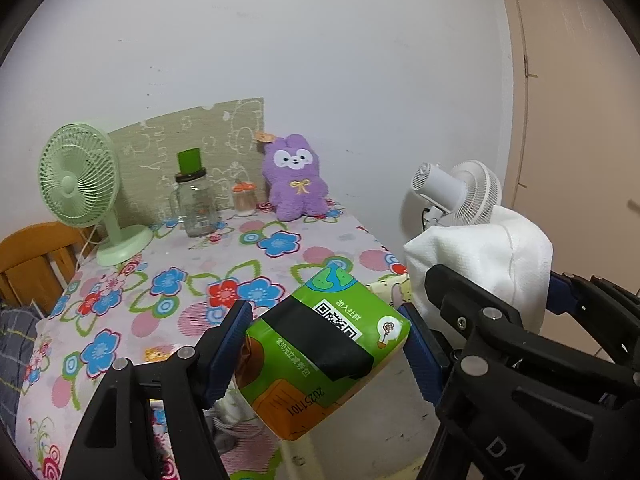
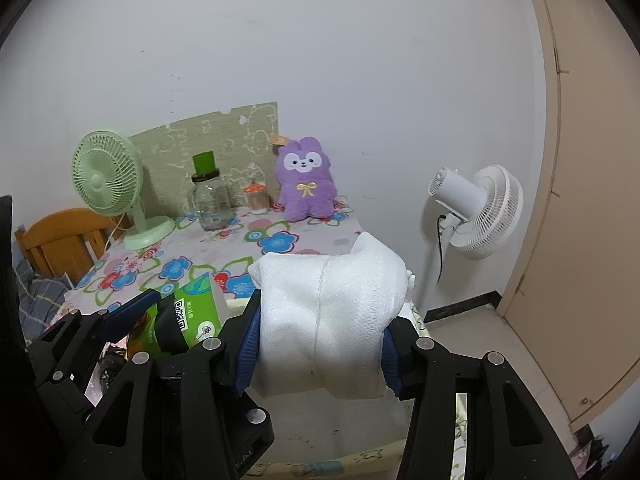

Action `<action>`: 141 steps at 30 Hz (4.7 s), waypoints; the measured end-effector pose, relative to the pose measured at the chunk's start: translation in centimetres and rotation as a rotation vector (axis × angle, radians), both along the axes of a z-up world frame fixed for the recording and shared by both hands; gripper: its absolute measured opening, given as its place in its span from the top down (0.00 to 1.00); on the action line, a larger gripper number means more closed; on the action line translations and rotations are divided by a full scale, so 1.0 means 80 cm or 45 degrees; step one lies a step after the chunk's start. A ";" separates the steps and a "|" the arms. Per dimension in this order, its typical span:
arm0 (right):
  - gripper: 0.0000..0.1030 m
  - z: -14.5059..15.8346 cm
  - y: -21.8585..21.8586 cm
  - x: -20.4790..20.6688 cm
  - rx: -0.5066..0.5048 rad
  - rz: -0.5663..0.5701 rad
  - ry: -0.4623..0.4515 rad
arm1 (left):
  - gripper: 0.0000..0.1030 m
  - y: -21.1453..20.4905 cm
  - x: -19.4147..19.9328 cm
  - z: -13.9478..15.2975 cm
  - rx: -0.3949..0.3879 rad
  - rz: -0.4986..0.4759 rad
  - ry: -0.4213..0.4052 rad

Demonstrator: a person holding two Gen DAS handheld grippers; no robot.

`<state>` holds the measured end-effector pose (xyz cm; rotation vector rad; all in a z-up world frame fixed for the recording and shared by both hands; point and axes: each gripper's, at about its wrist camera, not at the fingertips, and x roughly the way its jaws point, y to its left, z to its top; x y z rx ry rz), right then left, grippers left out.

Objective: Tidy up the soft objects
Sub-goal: 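Lift and carry the tissue box and white cloth toward the yellow-green paper box, then lower the tissue box with the left gripper while the right lowers the cloth into the paper box, then open both grippers and withdraw them from the paper box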

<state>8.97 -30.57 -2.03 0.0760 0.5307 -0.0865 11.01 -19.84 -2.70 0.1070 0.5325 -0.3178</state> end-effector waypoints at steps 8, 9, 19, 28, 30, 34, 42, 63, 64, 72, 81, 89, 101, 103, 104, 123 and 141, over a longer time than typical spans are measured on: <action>0.48 -0.016 -0.021 0.014 0.003 -0.041 0.042 | 0.26 -0.025 0.022 -0.017 0.042 -0.081 0.067; 0.48 -0.019 -0.025 0.016 0.007 -0.047 0.049 | 0.26 -0.028 0.024 -0.019 0.044 -0.090 0.080; 0.46 -0.029 -0.040 0.030 0.024 -0.056 0.065 | 0.10 -0.039 0.038 -0.029 0.126 -0.106 0.196; 0.24 -0.027 -0.044 0.031 0.046 -0.065 0.016 | 0.00 -0.035 0.043 -0.030 0.097 -0.138 0.279; 0.17 -0.027 -0.045 0.032 0.064 -0.057 0.019 | 0.00 -0.035 0.041 -0.029 0.103 -0.125 0.262; 0.15 -0.026 -0.044 0.032 0.072 -0.054 0.028 | 0.00 -0.033 0.040 -0.027 0.110 -0.108 0.259; 0.13 -0.017 -0.036 0.024 0.066 -0.047 0.010 | 0.00 -0.024 0.030 -0.016 0.094 -0.111 0.224; 0.09 0.020 0.012 -0.019 0.055 -0.014 -0.044 | 0.00 0.028 -0.021 0.021 0.058 -0.074 0.112; 0.09 0.021 0.015 -0.021 0.053 -0.011 -0.046 | 0.00 0.031 -0.024 0.023 0.054 -0.071 0.107; 0.09 0.033 0.043 -0.040 0.032 0.014 -0.062 | 0.00 0.058 -0.044 0.033 0.038 -0.042 0.072; 0.09 0.041 0.070 -0.059 0.029 0.042 -0.075 | 0.00 0.085 -0.065 0.041 0.028 -0.012 0.041; 0.09 0.039 0.093 -0.072 0.049 0.071 -0.074 | 0.00 0.108 -0.081 0.038 -0.001 0.007 0.030; 0.09 0.025 0.123 -0.081 0.056 0.101 -0.058 | 0.00 0.140 -0.097 0.024 -0.009 0.052 0.009; 0.09 0.020 0.128 -0.082 0.063 0.106 -0.051 | 0.00 0.146 -0.100 0.020 -0.004 0.062 0.010; 0.09 0.018 0.131 -0.082 0.066 0.110 -0.046 | 0.00 0.148 -0.100 0.018 -0.001 0.068 0.013; 0.09 -0.038 0.188 -0.081 0.070 0.218 0.026 | 0.01 0.201 -0.106 -0.039 0.004 0.138 0.092; 0.09 -0.096 0.221 -0.077 0.078 0.241 0.080 | 0.04 0.230 -0.105 -0.097 -0.010 0.162 0.200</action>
